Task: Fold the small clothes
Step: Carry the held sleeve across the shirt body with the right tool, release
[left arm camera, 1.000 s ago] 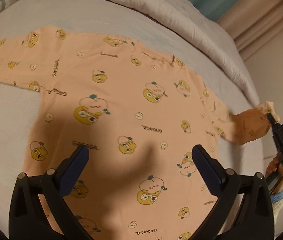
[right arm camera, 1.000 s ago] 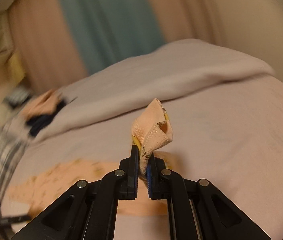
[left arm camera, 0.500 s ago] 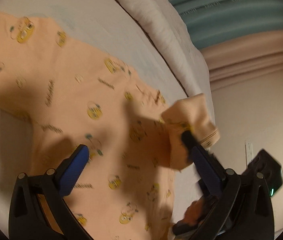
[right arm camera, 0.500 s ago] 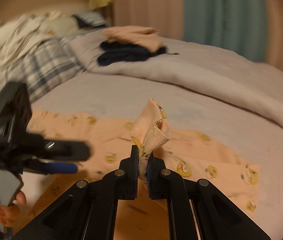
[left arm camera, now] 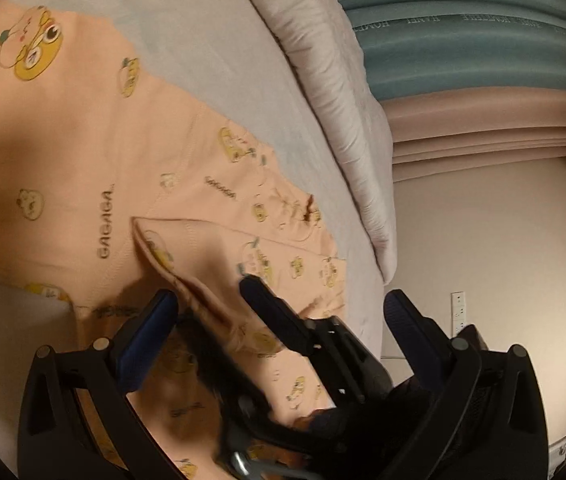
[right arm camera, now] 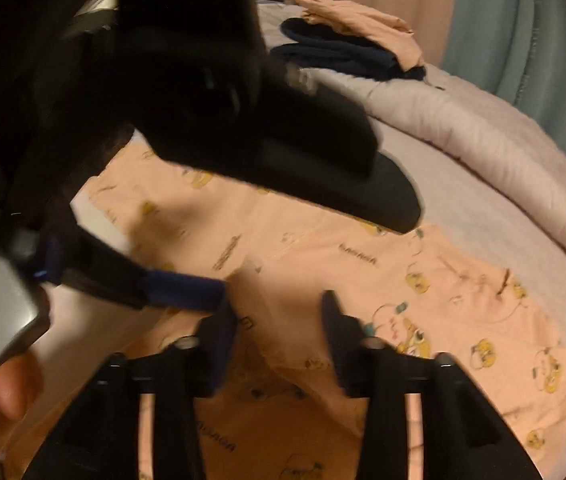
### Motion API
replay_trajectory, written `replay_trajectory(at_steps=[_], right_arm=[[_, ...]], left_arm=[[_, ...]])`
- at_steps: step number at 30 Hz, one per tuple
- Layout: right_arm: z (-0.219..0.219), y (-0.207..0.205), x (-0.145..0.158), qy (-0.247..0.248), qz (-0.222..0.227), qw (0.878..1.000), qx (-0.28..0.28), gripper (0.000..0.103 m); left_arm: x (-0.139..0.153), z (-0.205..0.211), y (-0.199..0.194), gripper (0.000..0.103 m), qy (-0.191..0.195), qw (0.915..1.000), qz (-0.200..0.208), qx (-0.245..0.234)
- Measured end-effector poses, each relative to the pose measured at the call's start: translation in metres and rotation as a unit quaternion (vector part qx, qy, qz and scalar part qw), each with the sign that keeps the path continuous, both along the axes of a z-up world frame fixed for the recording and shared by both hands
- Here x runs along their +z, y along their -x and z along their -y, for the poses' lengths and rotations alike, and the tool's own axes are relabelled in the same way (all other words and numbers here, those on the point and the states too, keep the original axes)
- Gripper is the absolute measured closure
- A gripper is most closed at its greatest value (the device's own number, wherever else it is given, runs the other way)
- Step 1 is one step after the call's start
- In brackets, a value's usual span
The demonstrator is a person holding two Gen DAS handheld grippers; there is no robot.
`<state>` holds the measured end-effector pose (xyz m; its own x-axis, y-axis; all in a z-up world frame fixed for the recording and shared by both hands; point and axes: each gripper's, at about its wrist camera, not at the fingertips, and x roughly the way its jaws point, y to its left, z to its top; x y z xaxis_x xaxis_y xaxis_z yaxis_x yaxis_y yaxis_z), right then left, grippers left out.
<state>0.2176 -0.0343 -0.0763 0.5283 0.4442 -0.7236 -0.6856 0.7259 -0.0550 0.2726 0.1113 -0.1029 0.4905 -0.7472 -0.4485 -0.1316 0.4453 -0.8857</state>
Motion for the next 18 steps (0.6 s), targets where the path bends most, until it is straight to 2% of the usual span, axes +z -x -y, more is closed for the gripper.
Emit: replay_trajectory(at_steps=[2,5,8,13,18], right_arm=[[0.016,-0.001,0.007,-0.038,-0.034,0.999,0.01,0.057],[0.059,0.001,0.025,-0.104,-0.065,0.992,-0.011,0.056],[0.1,0.009,0.035,-0.149,-0.076,0.985,-0.04,0.04],[0.16,0.023,0.029,-0.182,-0.083,0.975,-0.093,0.04],[0.17,0.032,0.023,-0.193,-0.083,0.97,-0.119,0.04]], left_arm=[[-0.006,-0.003,0.0,0.0,0.009,1.0,-0.003,-0.001],[-0.016,-0.012,0.004,0.0,0.021,0.9998,-0.003,-0.002],[-0.024,-0.017,0.006,0.001,0.033,0.9994,-0.006,0.0],[-0.026,-0.015,0.004,0.001,0.031,0.9995,-0.007,-0.002],[-0.026,-0.005,0.003,0.001,0.017,0.9997,-0.013,-0.015]])
